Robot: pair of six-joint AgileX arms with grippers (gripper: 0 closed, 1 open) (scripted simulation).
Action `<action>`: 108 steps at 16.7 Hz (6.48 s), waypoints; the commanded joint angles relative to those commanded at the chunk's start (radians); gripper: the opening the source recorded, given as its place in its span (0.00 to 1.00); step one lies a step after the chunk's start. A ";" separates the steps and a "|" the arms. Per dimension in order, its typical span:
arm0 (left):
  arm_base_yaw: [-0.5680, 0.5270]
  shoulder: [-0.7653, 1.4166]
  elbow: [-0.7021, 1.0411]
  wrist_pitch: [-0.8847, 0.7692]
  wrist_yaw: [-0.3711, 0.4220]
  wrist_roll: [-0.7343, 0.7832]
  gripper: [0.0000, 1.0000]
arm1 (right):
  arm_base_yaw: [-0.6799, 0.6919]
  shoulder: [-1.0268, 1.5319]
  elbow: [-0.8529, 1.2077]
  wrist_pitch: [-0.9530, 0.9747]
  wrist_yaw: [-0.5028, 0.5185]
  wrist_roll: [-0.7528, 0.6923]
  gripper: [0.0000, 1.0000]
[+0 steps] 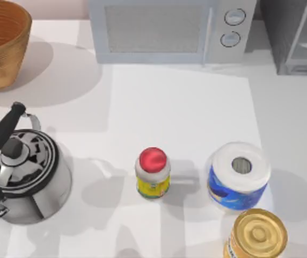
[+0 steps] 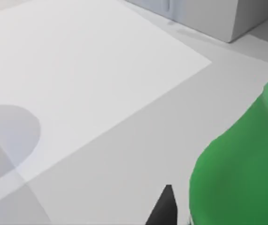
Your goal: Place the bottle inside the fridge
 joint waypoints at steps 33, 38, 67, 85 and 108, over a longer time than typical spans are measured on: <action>0.000 0.000 0.000 0.000 0.000 0.000 1.00 | 0.541 -1.537 -0.647 0.171 1.179 1.005 0.01; 0.000 0.000 0.000 0.000 0.000 0.000 1.00 | 0.500 -1.180 -0.461 0.388 1.132 1.004 0.01; 0.000 0.000 0.000 0.000 0.000 0.000 1.00 | 0.301 0.426 0.261 1.218 0.945 1.012 0.01; 0.000 0.000 0.000 0.000 0.000 0.000 1.00 | 0.353 0.677 0.748 0.990 0.992 1.011 0.01; 0.000 0.000 0.000 0.000 0.000 0.000 1.00 | 0.355 0.691 0.763 0.973 0.998 1.011 1.00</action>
